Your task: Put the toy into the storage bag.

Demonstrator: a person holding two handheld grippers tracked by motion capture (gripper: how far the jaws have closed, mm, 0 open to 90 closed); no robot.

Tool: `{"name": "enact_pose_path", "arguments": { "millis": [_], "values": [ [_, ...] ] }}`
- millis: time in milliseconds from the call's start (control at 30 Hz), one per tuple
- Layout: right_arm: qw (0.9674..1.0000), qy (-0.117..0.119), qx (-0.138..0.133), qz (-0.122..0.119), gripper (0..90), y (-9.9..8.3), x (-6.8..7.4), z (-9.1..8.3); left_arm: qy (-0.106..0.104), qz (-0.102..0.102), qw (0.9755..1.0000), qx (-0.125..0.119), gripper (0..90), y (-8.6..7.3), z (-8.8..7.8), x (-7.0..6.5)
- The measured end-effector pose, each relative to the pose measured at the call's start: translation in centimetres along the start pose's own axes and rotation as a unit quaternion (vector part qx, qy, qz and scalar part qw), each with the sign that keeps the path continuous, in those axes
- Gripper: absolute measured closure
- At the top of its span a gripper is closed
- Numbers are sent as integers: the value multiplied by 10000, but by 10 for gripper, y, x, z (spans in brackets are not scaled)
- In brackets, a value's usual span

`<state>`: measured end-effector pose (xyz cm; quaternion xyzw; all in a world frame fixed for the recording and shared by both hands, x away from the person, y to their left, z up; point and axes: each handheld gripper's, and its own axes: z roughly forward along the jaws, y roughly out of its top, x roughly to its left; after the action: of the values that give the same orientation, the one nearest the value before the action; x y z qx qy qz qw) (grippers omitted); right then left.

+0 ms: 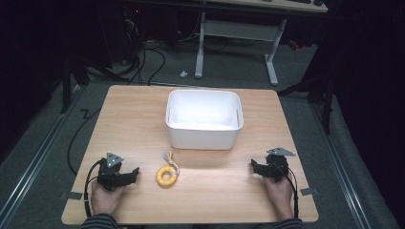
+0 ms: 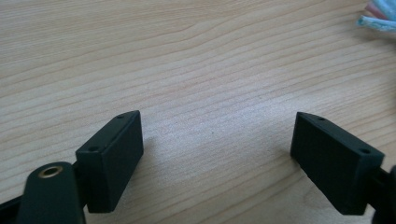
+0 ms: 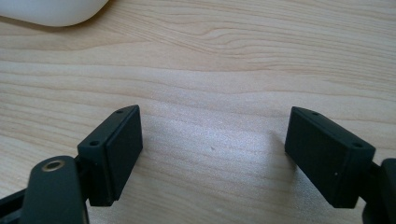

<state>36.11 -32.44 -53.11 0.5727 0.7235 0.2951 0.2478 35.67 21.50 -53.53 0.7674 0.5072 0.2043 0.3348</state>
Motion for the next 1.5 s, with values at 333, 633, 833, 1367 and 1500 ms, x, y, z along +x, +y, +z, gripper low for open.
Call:
{"name": "enact_pose_path", "arguments": {
  "millis": [333,633,833,1367,1500],
  "values": [
    [10000,9,-7,-12,203,0,0,0,-188,-114,9997,110,236,1,-6,0],
    [10000,27,-15,-34,211,0,0,-1,-241,-96,9996,82,252,4,-16,-4],
    [10000,39,-21,-41,222,0,0,-1,-389,-93,9992,36,245,6,-23,-7],
    [10000,53,-29,-47,229,0,1,-1,-642,208,9977,47,291,16,-33,-30],
    [10000,56,-30,-61,231,0,1,-1,-706,372,9968,101,311,20,-33,-38]
  ]
}}
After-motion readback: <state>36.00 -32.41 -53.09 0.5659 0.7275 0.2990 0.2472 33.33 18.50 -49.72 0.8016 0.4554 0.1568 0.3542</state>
